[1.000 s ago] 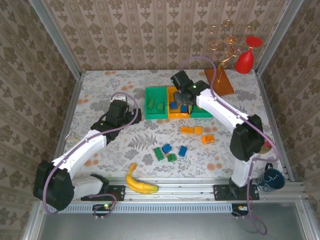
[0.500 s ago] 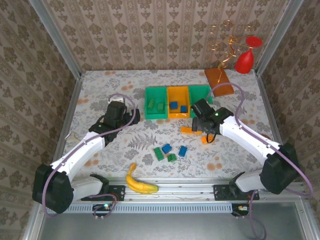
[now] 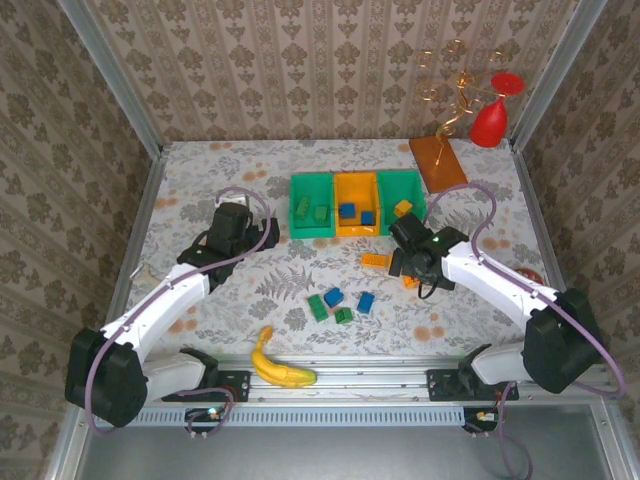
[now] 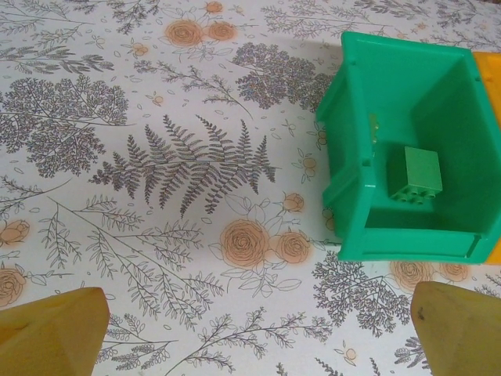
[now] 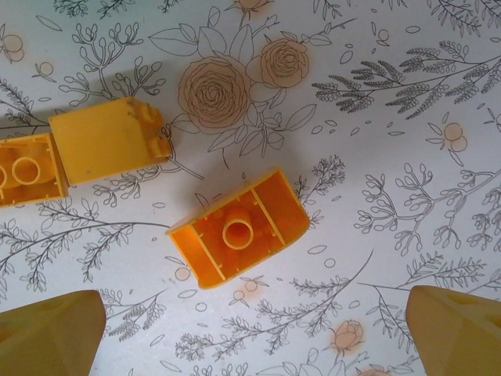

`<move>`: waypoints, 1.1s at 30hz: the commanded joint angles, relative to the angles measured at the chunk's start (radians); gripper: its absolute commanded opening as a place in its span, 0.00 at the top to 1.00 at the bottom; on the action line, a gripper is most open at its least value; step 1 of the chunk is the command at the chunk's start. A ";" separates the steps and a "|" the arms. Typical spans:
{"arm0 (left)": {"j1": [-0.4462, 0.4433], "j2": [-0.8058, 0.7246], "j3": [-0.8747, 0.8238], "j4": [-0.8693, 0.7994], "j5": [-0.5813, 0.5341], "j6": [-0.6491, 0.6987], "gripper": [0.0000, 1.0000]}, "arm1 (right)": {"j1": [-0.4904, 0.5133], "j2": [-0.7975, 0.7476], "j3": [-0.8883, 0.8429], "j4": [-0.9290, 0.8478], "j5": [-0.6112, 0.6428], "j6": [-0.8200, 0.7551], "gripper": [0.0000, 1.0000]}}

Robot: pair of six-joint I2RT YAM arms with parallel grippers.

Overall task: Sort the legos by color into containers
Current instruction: Rotate the lego at the center of the table.

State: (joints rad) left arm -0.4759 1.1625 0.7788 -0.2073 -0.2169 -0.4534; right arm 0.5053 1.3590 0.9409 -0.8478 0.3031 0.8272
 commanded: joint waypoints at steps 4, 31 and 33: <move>0.007 -0.014 -0.016 0.014 0.006 -0.011 0.00 | -0.028 0.072 -0.027 0.071 -0.054 0.014 0.00; 0.010 0.018 -0.014 0.035 0.032 -0.010 0.00 | -0.071 0.196 -0.098 0.156 0.000 0.097 0.00; 0.010 0.020 -0.013 0.037 0.037 -0.010 0.00 | -0.072 0.181 -0.114 0.153 0.002 0.100 0.00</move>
State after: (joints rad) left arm -0.4751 1.1728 0.7715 -0.1856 -0.1951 -0.4534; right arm 0.4400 1.5642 0.8524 -0.6613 0.2611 0.8951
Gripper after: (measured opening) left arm 0.999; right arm 0.999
